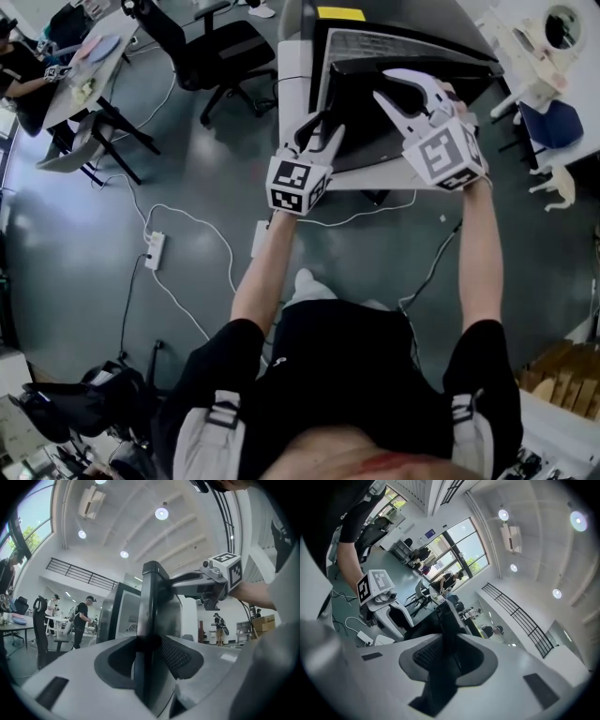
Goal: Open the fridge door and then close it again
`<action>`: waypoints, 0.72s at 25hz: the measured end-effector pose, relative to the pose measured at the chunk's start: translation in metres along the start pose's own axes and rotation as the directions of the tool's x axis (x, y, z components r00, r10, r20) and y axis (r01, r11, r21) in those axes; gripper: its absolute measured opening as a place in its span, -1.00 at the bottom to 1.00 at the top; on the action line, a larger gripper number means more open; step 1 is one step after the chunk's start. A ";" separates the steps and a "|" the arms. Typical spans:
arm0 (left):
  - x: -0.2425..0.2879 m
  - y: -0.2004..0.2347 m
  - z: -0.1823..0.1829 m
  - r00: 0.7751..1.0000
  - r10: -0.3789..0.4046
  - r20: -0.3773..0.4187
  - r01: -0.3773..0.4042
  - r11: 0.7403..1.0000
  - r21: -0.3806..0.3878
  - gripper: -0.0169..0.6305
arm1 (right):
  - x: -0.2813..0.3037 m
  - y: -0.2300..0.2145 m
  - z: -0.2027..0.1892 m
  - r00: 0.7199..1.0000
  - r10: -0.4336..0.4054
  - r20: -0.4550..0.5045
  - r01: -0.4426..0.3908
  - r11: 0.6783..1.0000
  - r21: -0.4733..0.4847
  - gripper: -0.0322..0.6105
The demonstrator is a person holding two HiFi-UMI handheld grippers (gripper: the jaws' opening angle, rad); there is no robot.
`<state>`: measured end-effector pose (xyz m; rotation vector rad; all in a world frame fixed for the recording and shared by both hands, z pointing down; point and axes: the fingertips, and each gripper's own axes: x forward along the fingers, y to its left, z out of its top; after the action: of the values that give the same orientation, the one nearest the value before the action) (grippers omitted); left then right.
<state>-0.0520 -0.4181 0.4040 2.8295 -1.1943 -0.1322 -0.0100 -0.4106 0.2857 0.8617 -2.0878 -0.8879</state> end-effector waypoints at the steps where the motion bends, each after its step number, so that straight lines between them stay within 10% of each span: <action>1: -0.006 -0.009 0.000 1.000 0.006 -0.001 -0.006 1.000 0.001 -0.44 | -0.009 0.004 0.000 1.000 0.003 0.012 -0.003 1.000 -0.002 -0.69; 18: -0.069 -0.213 -0.023 0.992 0.103 -0.071 -0.097 0.993 0.074 -0.47 | -0.182 0.065 -0.029 0.977 0.076 0.201 -0.064 0.996 -0.066 -0.67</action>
<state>0.0535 -0.2196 0.4099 2.7980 -1.3470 0.0205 0.0912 -0.2435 0.2903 0.6855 -2.2391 -1.0316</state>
